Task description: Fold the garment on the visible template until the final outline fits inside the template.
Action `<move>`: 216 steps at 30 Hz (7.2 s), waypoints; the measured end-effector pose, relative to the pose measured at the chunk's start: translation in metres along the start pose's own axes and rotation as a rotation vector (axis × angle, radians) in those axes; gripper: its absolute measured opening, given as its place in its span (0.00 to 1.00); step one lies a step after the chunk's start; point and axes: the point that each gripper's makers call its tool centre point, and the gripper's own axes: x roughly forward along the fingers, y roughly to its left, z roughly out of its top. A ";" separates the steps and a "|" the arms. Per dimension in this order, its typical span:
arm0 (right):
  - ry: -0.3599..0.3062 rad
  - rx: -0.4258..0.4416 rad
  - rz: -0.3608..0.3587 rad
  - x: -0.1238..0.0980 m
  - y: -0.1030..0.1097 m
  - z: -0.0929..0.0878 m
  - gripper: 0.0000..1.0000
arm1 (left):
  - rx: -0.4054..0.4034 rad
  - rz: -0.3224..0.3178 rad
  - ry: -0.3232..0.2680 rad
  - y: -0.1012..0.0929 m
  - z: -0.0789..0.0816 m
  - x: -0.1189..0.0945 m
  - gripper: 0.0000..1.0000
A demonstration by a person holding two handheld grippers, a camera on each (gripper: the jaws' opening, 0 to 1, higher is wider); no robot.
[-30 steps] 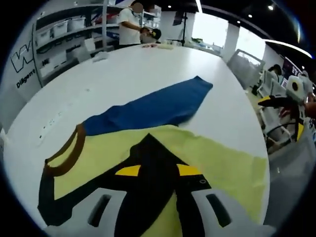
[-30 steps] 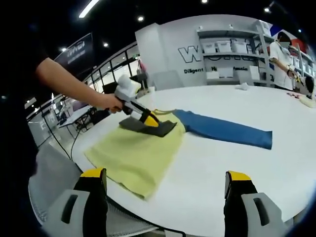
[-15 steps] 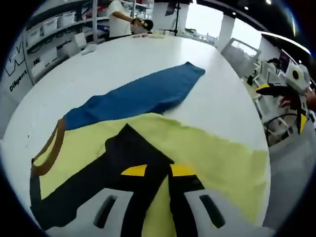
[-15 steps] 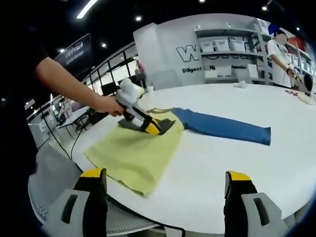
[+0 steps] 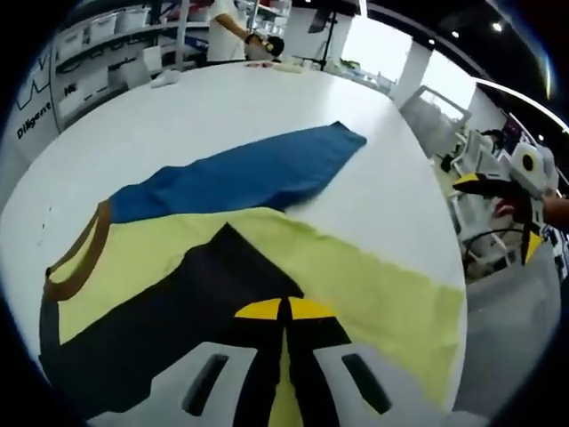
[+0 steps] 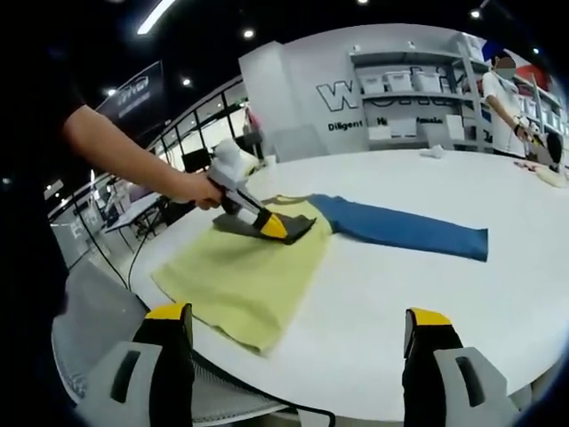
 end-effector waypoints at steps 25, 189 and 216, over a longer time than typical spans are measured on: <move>0.019 -0.052 0.012 0.012 -0.012 0.011 0.94 | 0.126 0.064 -0.209 0.014 0.025 -0.044 0.17; 0.308 0.092 -0.440 0.069 -0.272 0.038 0.00 | -0.122 0.469 -0.297 0.018 -0.158 -0.268 0.81; 0.181 -0.158 -0.327 0.103 -0.208 0.145 0.00 | -0.170 0.452 -0.370 0.016 -0.159 -0.265 0.83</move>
